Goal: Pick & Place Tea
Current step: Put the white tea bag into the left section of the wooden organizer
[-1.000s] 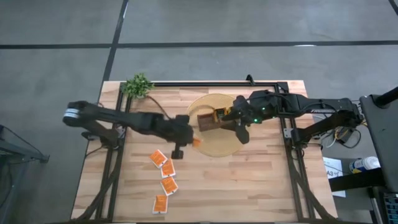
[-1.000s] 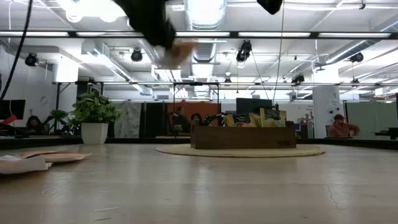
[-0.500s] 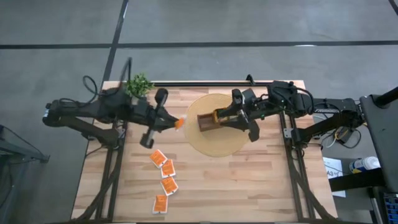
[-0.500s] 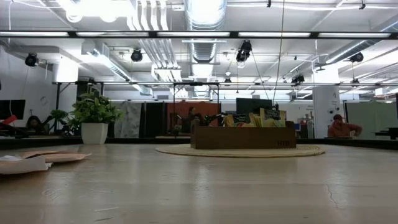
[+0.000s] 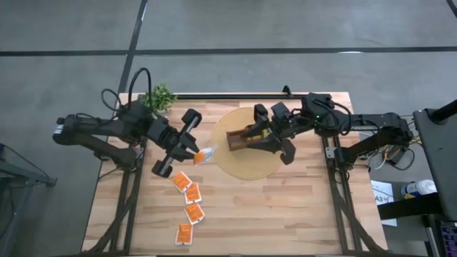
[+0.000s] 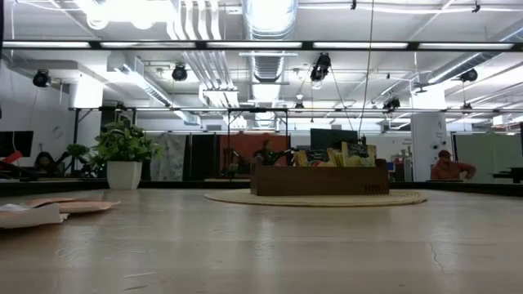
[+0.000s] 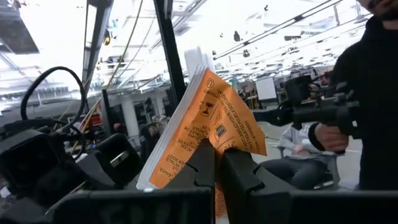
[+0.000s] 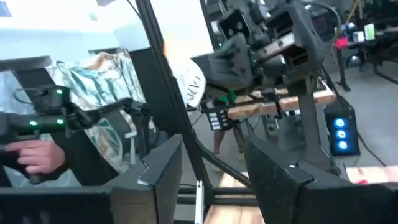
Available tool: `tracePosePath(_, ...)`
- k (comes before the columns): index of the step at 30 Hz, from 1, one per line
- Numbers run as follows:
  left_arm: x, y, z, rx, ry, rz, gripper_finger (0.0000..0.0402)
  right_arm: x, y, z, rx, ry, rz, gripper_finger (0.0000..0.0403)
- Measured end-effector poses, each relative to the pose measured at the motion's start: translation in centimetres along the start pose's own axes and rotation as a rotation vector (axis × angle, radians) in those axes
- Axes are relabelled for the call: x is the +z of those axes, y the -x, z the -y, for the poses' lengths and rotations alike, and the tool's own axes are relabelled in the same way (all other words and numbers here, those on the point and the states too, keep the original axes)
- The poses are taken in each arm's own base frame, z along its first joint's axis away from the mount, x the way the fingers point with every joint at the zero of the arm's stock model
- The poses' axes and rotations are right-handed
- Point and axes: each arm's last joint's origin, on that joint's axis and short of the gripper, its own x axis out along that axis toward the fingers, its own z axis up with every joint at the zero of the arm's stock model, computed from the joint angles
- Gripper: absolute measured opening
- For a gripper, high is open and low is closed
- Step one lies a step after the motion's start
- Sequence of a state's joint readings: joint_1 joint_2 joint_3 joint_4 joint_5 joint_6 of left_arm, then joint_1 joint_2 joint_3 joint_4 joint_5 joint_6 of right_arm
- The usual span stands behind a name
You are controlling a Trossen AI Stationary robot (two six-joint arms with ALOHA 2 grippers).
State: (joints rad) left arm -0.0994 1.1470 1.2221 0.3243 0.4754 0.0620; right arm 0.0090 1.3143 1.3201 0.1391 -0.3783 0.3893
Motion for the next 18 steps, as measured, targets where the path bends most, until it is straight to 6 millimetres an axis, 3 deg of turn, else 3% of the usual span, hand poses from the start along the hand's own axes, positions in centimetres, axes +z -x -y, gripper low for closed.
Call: tracePosePath(18,-2.0,-1.6,-0.7,0.009,0.054,-0.005,0.0007,-1.0,-1.7,1.3,-0.026,0.035,0.02,0.0169)
